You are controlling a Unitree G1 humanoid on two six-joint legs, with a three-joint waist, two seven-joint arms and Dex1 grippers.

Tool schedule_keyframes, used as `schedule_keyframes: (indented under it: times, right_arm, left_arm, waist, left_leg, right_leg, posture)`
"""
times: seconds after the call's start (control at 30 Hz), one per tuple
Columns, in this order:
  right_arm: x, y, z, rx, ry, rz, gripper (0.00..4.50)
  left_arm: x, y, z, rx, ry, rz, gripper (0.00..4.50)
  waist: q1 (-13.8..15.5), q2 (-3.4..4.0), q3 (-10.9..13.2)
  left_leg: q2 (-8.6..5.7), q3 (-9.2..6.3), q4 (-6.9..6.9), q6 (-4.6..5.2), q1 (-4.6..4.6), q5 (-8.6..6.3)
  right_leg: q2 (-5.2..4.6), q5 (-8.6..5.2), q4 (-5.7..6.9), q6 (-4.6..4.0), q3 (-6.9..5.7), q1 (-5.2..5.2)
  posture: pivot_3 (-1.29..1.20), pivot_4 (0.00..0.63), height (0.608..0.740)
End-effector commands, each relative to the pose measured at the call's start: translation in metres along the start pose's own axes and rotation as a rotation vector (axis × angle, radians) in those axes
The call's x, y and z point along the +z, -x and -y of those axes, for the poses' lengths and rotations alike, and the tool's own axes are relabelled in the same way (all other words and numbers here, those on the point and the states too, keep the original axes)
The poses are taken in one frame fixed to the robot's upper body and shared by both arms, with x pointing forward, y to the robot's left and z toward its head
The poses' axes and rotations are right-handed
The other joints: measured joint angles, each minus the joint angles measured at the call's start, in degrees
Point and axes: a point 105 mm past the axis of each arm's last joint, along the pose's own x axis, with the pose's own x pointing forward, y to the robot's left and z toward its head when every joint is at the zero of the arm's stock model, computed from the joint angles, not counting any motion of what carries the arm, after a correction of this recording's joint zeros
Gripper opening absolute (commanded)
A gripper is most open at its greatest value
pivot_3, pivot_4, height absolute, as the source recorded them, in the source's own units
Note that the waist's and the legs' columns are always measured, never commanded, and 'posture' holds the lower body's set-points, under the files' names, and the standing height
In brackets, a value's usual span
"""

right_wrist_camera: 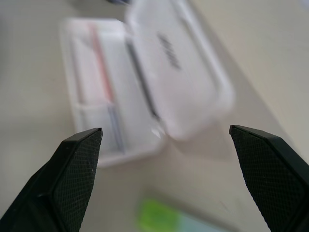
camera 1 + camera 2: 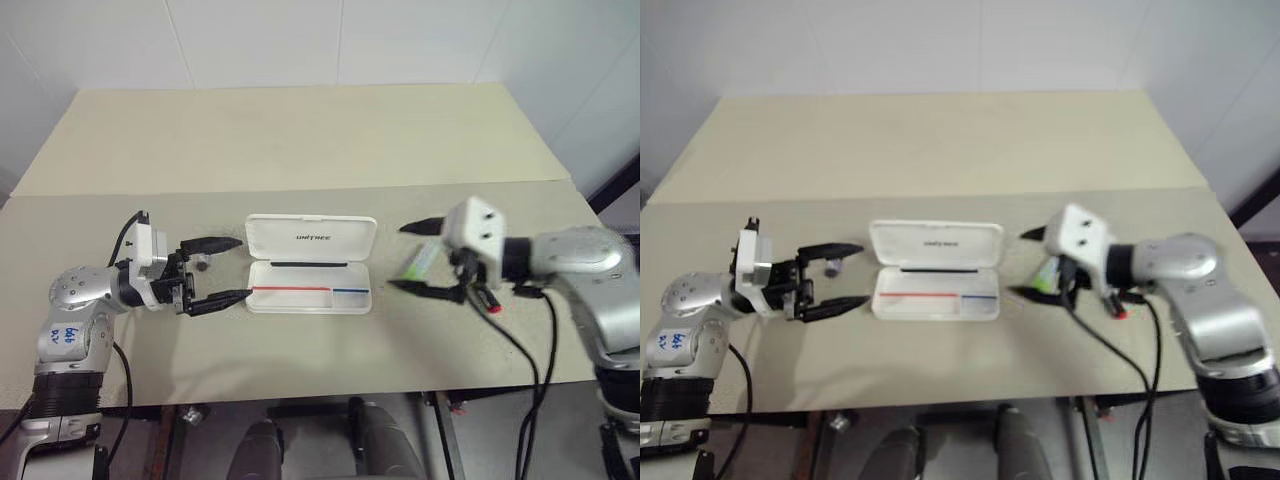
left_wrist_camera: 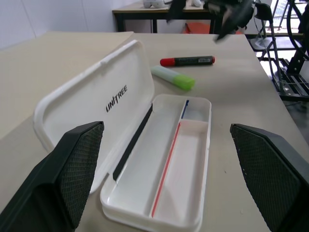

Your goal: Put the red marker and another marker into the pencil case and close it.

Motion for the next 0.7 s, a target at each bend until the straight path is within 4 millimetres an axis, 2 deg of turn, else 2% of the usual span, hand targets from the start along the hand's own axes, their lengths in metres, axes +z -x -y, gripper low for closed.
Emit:
schedule_keyframes:
  times: [0.03,0.17,0.27,0.43,0.7]
  right_arm:
    - [-0.025,0.020,0.018,-0.125,-0.086,-0.104,4.46]
    - [-0.060,0.028,0.021,-0.187,-0.204,-0.237,4.46]
    - [-0.073,0.028,0.020,-0.208,-0.248,-0.260,4.46]
    - [-0.103,0.027,0.037,-0.336,-0.362,-0.320,4.46]
    - [-0.127,0.024,0.046,-0.405,-0.522,-0.333,4.46]
  left_arm:
    - [0.006,-0.001,0.001,-0.001,-0.022,0.030,4.50]
    - [0.005,-0.005,0.000,-0.004,-0.019,0.034,4.50]
    - [0.004,-0.006,0.000,-0.007,-0.017,0.036,4.50]
    - [0.005,-0.009,-0.002,-0.008,-0.020,0.039,4.50]
    - [0.005,-0.006,-0.002,0.007,-0.025,0.026,4.50]
  waist:
    - [0.0,-0.01,0.0]
    - [0.0,0.01,0.0]
    - [-0.1,0.01,0.0]
    - [-0.1,0.01,0.0]
    - [-0.1,0.03,0.0]
  left_leg:
    - [0.00,0.00,0.00,0.00,0.00,0.00]
    - [-0.01,0.00,0.04,0.00,0.03,0.00]
    - [-0.01,0.04,0.10,0.00,0.03,0.00]
    - [-0.01,0.05,0.15,0.02,0.06,0.01]
    - [-0.01,0.04,0.20,0.03,0.04,0.02]
  right_leg:
    - [0.00,-0.03,-0.02,-0.06,0.00,0.02]
    - [0.00,-0.13,-0.30,-0.24,0.01,0.22]
    - [0.00,-0.17,-0.38,-0.30,0.06,0.29]
    - [0.00,-0.16,-0.36,-0.30,0.06,0.31]
    - [0.00,-0.05,-0.34,-0.10,0.07,0.32]
  posture:
    - [0.00,0.150,0.740]
    - [0.00,0.150,0.740]
    - [0.00,0.150,0.740]
    - [0.00,0.150,0.740]
    - [0.00,0.150,0.740]
